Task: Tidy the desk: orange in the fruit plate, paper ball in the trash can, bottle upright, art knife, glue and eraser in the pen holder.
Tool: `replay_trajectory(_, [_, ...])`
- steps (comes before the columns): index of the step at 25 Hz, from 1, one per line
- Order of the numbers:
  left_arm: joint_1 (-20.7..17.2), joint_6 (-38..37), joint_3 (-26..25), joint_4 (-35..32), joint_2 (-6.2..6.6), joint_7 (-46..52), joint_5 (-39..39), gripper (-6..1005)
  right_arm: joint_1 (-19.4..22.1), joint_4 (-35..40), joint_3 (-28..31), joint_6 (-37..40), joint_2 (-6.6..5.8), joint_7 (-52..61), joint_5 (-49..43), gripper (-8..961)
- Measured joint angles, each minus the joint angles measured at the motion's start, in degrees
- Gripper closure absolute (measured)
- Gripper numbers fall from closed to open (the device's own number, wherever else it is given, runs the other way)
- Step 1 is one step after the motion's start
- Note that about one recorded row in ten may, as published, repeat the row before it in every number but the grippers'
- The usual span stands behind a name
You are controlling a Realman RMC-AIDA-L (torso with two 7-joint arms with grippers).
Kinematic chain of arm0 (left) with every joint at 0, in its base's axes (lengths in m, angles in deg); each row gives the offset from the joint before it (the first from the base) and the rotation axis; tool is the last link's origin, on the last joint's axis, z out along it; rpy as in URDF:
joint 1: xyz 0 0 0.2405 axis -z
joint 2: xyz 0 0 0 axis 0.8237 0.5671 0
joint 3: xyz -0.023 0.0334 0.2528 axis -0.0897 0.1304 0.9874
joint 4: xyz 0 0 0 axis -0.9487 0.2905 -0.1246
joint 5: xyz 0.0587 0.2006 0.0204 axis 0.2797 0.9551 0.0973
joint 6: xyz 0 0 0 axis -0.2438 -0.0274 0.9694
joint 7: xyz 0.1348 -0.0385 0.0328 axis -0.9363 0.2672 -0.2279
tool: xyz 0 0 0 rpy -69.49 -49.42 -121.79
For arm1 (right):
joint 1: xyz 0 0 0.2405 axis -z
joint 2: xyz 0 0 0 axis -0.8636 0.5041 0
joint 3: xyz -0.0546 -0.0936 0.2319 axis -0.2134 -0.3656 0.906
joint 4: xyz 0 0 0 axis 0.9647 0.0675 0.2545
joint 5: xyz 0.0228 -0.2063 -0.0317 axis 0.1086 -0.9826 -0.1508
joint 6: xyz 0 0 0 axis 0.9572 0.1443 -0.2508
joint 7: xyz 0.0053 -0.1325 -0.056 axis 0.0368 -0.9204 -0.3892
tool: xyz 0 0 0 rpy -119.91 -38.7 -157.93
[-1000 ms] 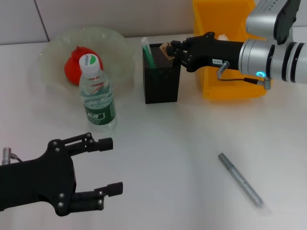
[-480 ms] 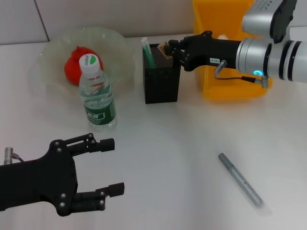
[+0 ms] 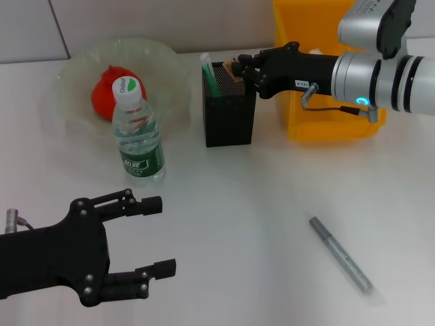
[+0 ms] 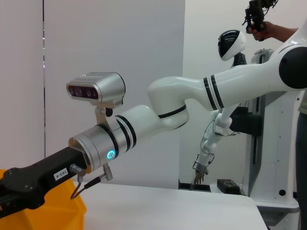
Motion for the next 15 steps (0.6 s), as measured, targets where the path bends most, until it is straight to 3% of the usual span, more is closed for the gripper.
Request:
replay_trajectory(11, [-0.01, 0.00, 0.00, 0.00, 0.00, 0.00, 0.04, 207, -0.02, 0.33, 0.13, 1.11, 0.00, -0.40, 0.41, 656])
replay_trajectory(15, [-0.11, -0.01, 0.07, 0.00, 0.00, 0.00, 0.07, 207, 0.42, 1.01, 0.65, 2.52, 0.00, -0.69, 0.52, 471])
